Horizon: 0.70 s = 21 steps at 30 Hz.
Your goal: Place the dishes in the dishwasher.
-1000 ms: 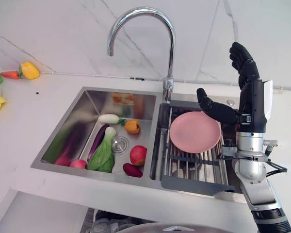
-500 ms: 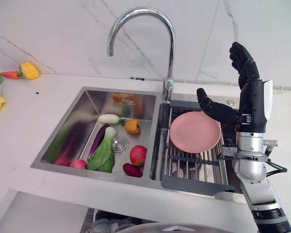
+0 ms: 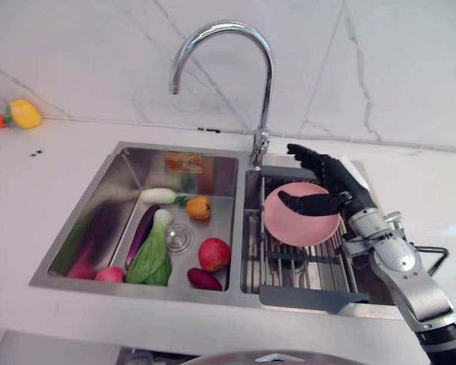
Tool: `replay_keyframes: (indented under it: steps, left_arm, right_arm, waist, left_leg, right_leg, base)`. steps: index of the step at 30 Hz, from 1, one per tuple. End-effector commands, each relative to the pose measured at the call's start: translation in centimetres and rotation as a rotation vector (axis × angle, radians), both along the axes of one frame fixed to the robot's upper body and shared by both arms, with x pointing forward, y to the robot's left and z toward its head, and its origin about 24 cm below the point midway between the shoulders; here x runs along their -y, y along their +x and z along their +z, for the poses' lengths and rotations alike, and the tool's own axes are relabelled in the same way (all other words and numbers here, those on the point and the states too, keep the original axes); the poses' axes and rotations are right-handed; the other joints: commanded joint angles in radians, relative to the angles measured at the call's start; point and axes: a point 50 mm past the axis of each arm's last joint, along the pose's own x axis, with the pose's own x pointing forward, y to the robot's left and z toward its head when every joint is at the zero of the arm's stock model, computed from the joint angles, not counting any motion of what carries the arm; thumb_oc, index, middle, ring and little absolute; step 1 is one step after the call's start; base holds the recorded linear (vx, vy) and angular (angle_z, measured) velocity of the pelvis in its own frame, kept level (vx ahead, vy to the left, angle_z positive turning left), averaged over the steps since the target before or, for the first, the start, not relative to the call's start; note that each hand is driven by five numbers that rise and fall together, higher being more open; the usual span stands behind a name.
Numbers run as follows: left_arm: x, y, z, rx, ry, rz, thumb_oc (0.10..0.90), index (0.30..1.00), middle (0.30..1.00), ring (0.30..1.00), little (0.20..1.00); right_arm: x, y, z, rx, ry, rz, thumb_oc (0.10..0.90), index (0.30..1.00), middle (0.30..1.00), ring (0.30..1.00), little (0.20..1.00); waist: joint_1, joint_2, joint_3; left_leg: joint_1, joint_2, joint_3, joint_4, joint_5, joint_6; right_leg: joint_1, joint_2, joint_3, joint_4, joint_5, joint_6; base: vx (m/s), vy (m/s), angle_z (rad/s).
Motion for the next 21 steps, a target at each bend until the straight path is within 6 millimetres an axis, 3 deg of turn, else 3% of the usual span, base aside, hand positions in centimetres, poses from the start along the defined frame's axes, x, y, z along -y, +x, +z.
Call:
replay_keyframes:
  steps: [1, 2, 9, 15, 21]
  left_arm:
    - [0.8, -1.9, -0.5, -0.082, -0.020, -0.010, 0.800, 0.900, 0.900, 0.900, 0.900]
    - [0.8, -2.0, -0.5, -0.083, -0.020, -0.011, 0.800, 0.900, 0.900, 0.900, 0.900]
    - [0.3, -3.3, -0.5, -0.111, -0.016, -0.034, 0.800, 0.900, 0.900, 0.900, 0.900]
    - [0.7, -2.8, -0.5, -0.100, -0.014, -0.059, 0.800, 0.900, 0.900, 0.900, 0.900]
    - [1.6, -0.8, -0.5, -0.060, -0.013, -0.099, 0.800, 0.900, 0.900, 0.900, 0.900]
  right_arm:
    - [-0.6, -1.7, 7.3, 0.339, -0.264, -0.003, 0.800, 0.900, 0.900, 0.900, 0.900]
    - [-0.6, -1.8, 7.3, 0.338, -0.265, -0.004, 0.800, 0.900, 0.900, 0.900, 0.900]
    - [-0.3, -4.2, 8.8, 0.326, -0.784, 0.031, 0.800, 0.900, 0.900, 0.900, 0.900]
    - [-0.1, -5.7, 6.3, 0.191, -0.921, 0.142, 0.800, 0.900, 0.900, 0.900, 0.900]
    - [-0.7, -5.7, 4.3, 0.316, -0.942, 0.144, 0.800, 0.900, 0.900, 0.900, 0.900]
  waist:
    - [-0.001, -0.017, -0.055]
    - [0.001, -0.017, -0.055]
    - [-0.028, -0.023, -0.053]
    - [-0.047, -0.019, -0.050]
    - [-0.053, -0.012, -0.043]
  left_leg:
    - [0.022, 0.106, 0.029, 0.004, -0.009, -0.072]
    - [0.023, 0.106, 0.030, 0.004, -0.009, -0.071]
    - [0.055, 0.101, 0.067, 0.004, -0.039, -0.057]
    - [0.069, 0.094, 0.090, 0.004, -0.051, -0.054]
    - [0.076, 0.086, 0.095, 0.004, -0.058, -0.049]
  right_leg:
    - [-0.057, -0.166, 0.008, -0.006, 0.059, 0.179]
    - [-0.057, -0.166, 0.008, -0.006, 0.059, 0.180]
    - [-0.063, -0.168, 0.040, -0.006, 0.069, 0.192]
    - [-0.070, -0.169, 0.060, -0.006, 0.075, 0.198]
    - [-0.072, -0.172, 0.066, -0.006, 0.078, 0.203]
  base:
    - [0.02, 0.024, -0.05]
    - [0.02, 0.018, -0.10]
    - [0.01, 0.020, -0.11]
    - [-0.02, 0.026, -0.21]
    - [-0.01, 0.026, -0.22]
